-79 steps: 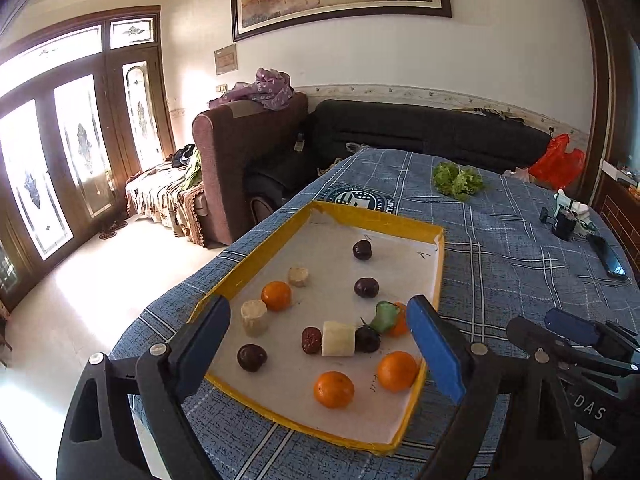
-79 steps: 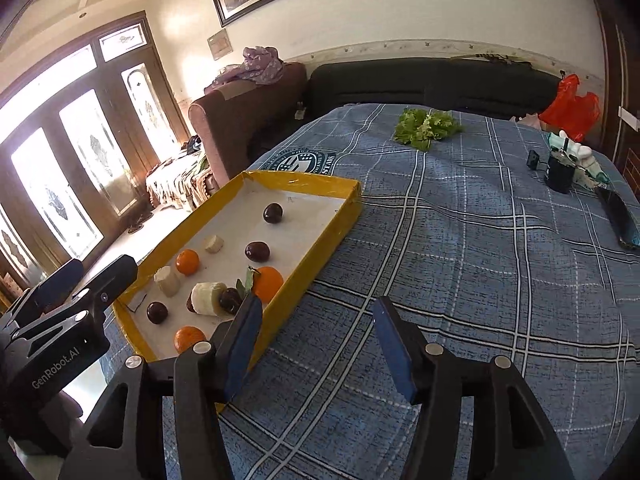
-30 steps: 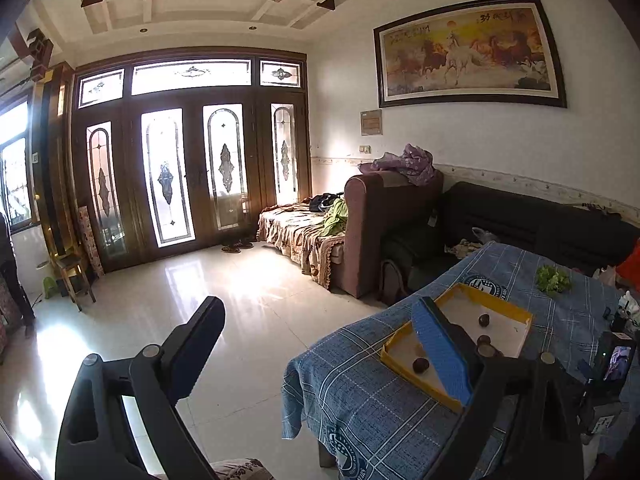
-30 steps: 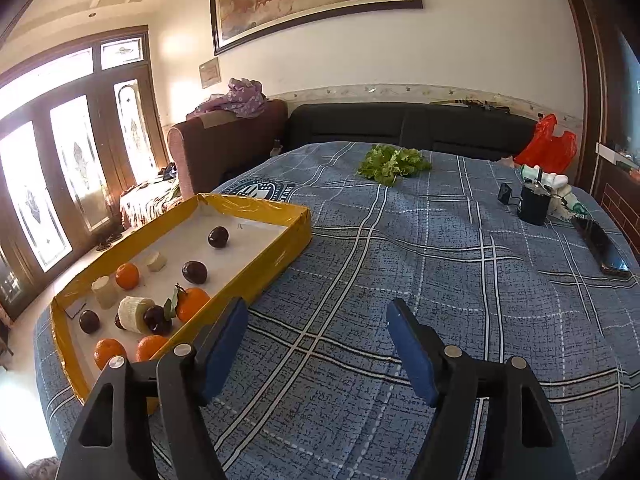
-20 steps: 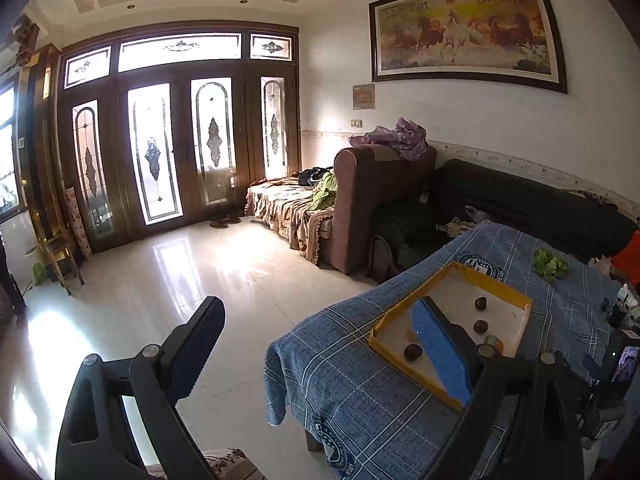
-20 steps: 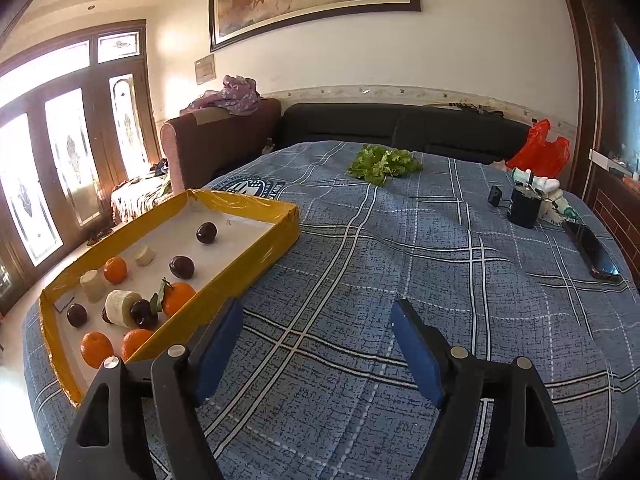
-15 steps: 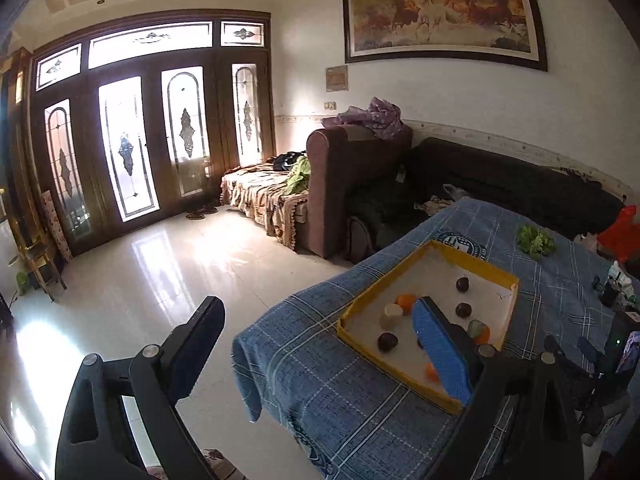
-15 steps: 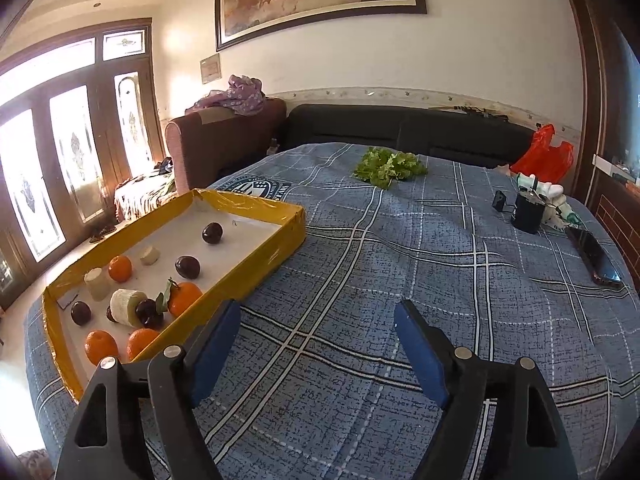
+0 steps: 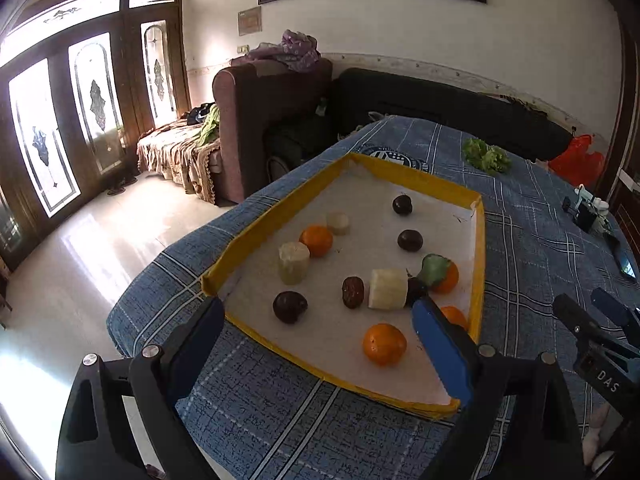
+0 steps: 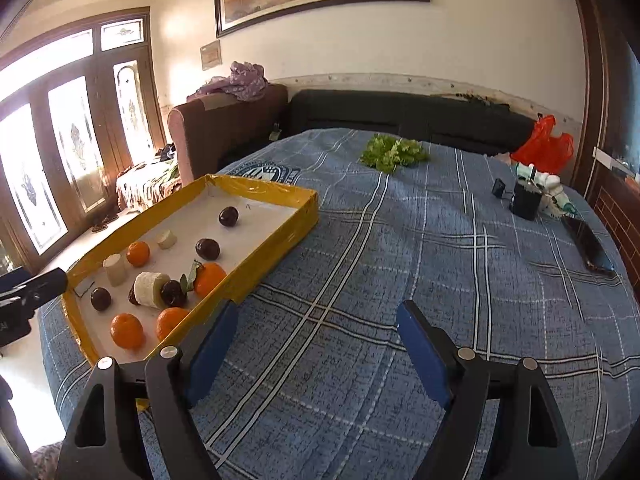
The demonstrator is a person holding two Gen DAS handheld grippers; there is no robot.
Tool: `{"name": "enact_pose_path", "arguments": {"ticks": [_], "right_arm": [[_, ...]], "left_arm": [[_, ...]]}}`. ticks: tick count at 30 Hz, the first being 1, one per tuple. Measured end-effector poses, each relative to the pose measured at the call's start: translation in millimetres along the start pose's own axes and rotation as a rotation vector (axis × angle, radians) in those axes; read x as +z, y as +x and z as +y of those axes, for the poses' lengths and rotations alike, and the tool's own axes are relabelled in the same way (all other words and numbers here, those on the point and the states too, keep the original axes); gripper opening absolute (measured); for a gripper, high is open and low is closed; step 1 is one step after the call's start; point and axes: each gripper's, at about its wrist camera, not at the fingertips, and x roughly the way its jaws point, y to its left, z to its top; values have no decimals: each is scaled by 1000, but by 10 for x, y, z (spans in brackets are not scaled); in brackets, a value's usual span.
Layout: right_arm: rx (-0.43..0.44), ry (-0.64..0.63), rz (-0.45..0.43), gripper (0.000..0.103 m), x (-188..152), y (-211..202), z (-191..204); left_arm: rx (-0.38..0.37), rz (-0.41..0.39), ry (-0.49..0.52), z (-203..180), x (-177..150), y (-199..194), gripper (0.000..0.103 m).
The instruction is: Organize fruits
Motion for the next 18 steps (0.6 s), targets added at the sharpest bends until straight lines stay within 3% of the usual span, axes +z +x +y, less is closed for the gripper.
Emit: {"name": "enact_pose_path", "arguments": {"ticks": [5,12,18], "right_arm": [[1,-77,18,86,60,-33,294],[64,-89,43,87,53,38,644],[82,-55,62,87,-10,71,630]], "left_arm": [[1,11,-21,134,-18,37,95],[-8,24,-29,170,-51,34,95],[-22,24,-4,52,-60,9,95]]}}
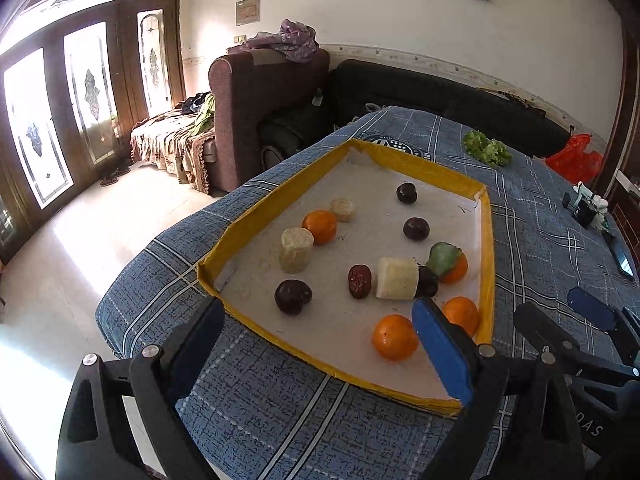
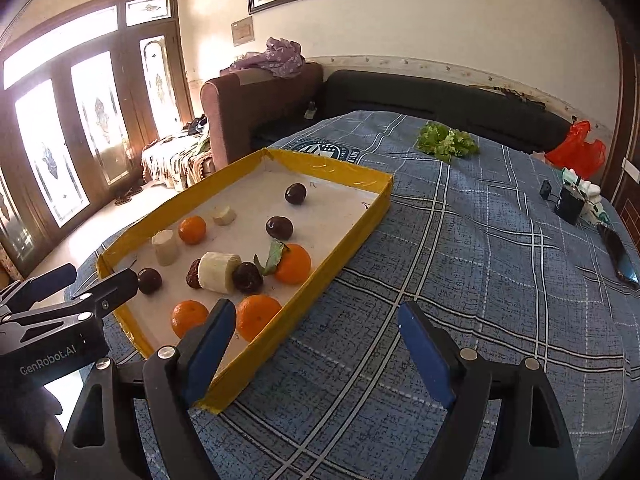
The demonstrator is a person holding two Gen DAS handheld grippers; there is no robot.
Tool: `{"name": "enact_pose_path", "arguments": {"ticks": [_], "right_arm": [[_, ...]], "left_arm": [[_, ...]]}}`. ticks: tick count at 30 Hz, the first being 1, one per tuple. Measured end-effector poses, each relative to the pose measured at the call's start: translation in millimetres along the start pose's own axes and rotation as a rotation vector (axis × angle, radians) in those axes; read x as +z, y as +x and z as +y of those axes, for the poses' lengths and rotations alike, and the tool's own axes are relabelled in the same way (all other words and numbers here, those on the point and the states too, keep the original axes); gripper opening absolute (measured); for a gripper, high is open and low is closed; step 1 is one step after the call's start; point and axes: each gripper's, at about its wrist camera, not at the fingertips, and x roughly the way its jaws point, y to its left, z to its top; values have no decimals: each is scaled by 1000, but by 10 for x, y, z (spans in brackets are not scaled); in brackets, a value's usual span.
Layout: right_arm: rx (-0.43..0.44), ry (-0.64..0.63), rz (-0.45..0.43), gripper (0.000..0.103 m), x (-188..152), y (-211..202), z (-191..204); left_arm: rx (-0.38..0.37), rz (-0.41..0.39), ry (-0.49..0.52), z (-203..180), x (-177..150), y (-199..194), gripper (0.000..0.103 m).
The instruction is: Organize fruits
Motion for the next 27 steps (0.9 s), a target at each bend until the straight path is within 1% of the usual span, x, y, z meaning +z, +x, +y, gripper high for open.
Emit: {"name": "enact_pose_path", "arguments": {"ticks": [8,18,24,27], "right_arm": [[-3,20,-1,88,-40,-39,-132],[-10,19,-17,88,-67,-121,-179],[-42,7,-44,89,-97,-235,-197],[-49,12,-46,89,-116,-274,-218]], "left_arm": [[3,1,24,-172,-13,-23,95],[20,-4,36,-302,-13,-98,95],[31,-41,28,-327,-15,-236,95],[46,-78,16,-308,-25,-351,95]]}}
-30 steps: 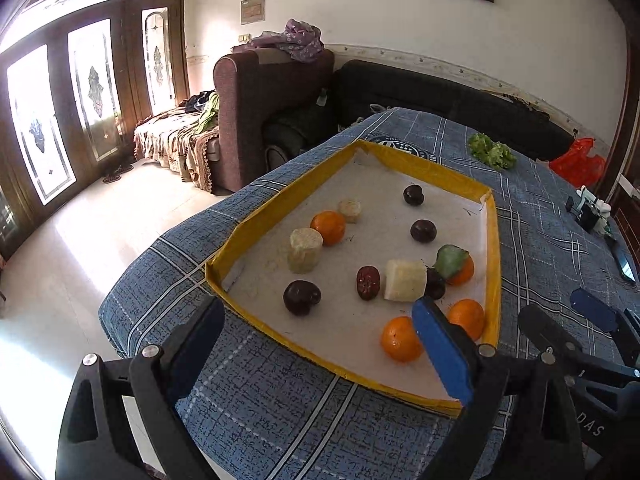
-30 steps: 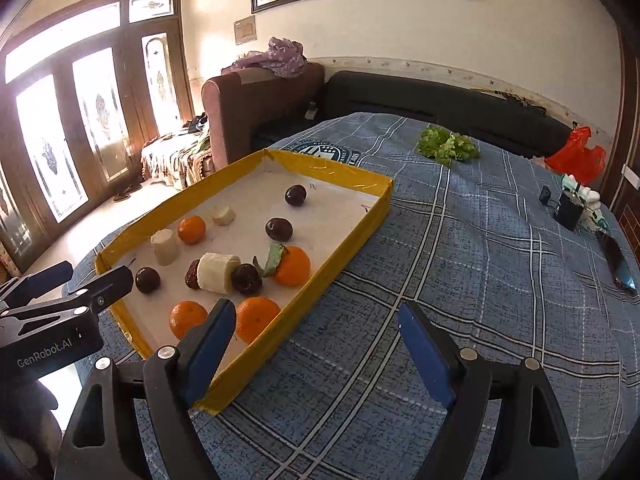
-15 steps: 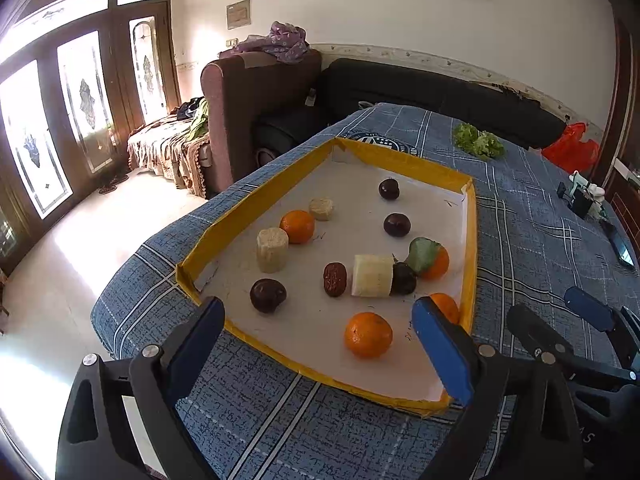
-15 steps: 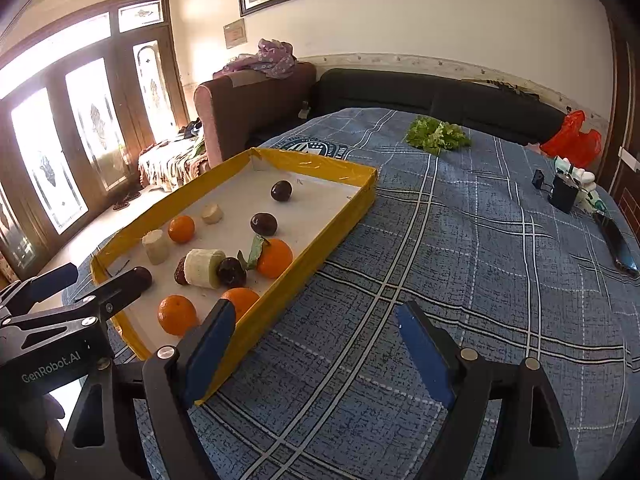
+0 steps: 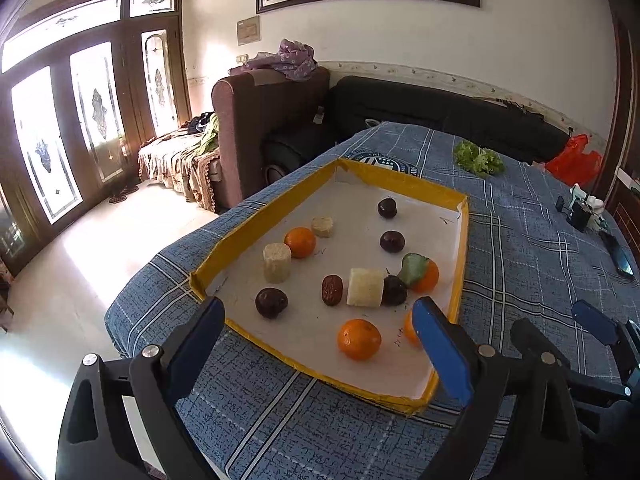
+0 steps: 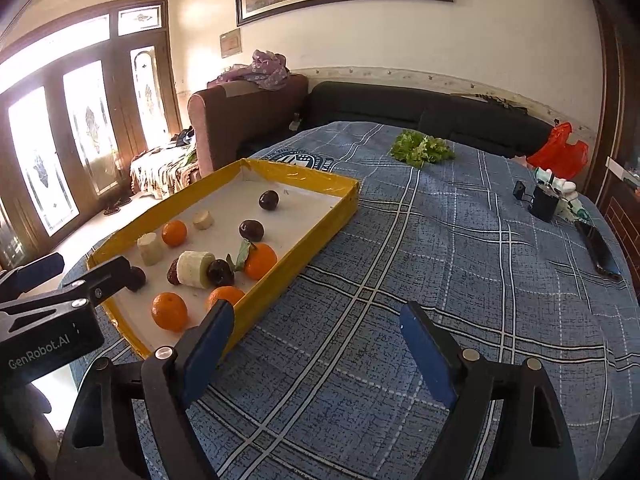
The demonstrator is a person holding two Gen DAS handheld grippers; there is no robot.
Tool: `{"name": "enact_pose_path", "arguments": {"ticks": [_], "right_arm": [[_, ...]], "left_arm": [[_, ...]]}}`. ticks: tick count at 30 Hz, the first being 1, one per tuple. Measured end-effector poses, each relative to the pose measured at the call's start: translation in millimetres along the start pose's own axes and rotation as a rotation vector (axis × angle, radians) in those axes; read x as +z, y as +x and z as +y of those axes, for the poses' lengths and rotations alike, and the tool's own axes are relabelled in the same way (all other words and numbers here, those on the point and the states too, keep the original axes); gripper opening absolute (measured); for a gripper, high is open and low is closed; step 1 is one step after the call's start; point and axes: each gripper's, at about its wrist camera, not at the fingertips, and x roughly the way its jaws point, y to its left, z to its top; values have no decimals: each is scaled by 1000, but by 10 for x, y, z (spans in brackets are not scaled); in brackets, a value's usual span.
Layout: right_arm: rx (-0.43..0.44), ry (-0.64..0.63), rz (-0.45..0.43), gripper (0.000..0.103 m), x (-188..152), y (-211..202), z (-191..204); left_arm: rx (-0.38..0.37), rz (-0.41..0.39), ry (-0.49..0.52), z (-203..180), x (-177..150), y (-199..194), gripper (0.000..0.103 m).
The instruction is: Organize fruits
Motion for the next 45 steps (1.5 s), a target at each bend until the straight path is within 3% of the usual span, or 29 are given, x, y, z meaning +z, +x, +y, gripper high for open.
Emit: {"name": "enact_pose_path", "arguments": {"ticks": [4,7,8,12,20,29,45], "right_arm": [[-2,7,-1,89,-36,-59,-16],[-1,6,-17,89,-52,-140,-7],[1,5,-23,89,-51,-168,-3],[4,-5,-44,89,-33,-261,34],[10,-20,-61,90,-42,-359,84],[10,-39,-45,91,-77,-340,153],[15,-83,-8,92,-140,-220,306]], "left_arm": [[55,-91,-20,31,15,-223,95],[126,-210,-59,86,44,-531,98],[131,-254,-79,111,63,-657,103],[85,-325,-145,186,78,-915,103],[52,-208,-93,114,1,-723,103],[15,-126,-97,132,-62,-578,103],[11,-75,-95,167,-95,-440,103]]}}
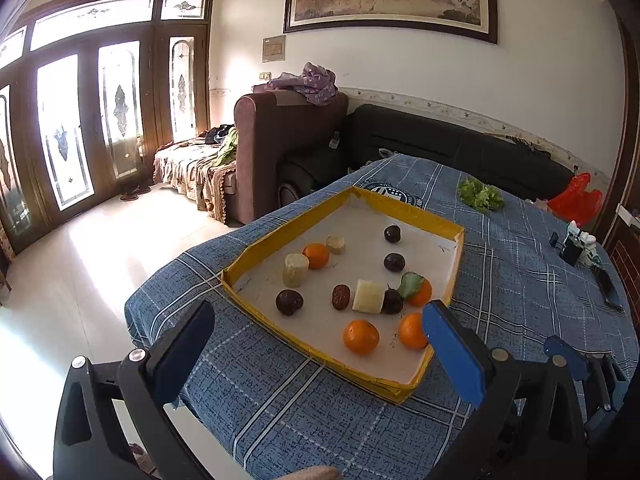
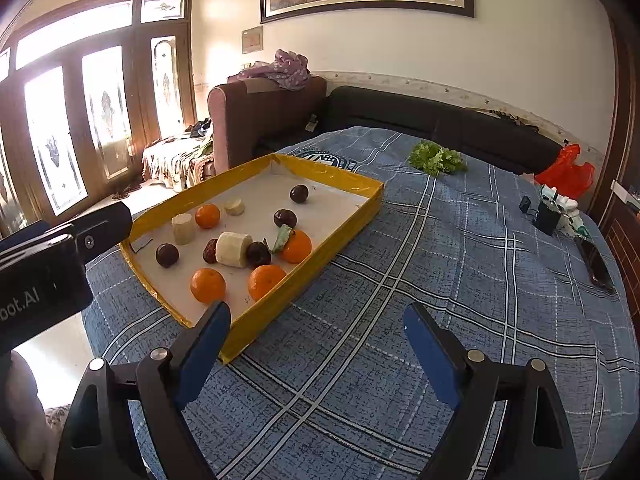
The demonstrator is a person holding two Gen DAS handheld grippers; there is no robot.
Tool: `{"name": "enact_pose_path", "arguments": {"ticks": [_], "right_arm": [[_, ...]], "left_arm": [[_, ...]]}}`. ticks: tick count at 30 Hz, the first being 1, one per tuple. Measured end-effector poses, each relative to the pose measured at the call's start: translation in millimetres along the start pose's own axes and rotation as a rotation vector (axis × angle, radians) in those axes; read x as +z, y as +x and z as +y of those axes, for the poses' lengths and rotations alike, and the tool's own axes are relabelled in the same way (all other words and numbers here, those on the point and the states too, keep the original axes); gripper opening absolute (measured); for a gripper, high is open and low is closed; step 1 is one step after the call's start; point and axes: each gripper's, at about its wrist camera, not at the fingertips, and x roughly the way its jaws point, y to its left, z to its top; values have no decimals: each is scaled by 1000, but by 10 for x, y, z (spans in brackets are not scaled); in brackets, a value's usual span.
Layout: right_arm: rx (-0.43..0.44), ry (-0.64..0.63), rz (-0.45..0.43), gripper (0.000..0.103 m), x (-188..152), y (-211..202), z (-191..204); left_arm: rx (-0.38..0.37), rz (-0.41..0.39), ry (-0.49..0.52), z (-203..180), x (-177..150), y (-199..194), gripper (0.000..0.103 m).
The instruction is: Organize fruits
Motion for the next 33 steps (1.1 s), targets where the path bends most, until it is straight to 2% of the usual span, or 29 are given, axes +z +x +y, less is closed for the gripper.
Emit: {"name": "enact_pose_path", "arguments": {"ticks": [33], "right_arm": [[3,11,40,93,-59,110,-20]], "left_arm": [[-2,43,-12,24,-65,129,103]]}}
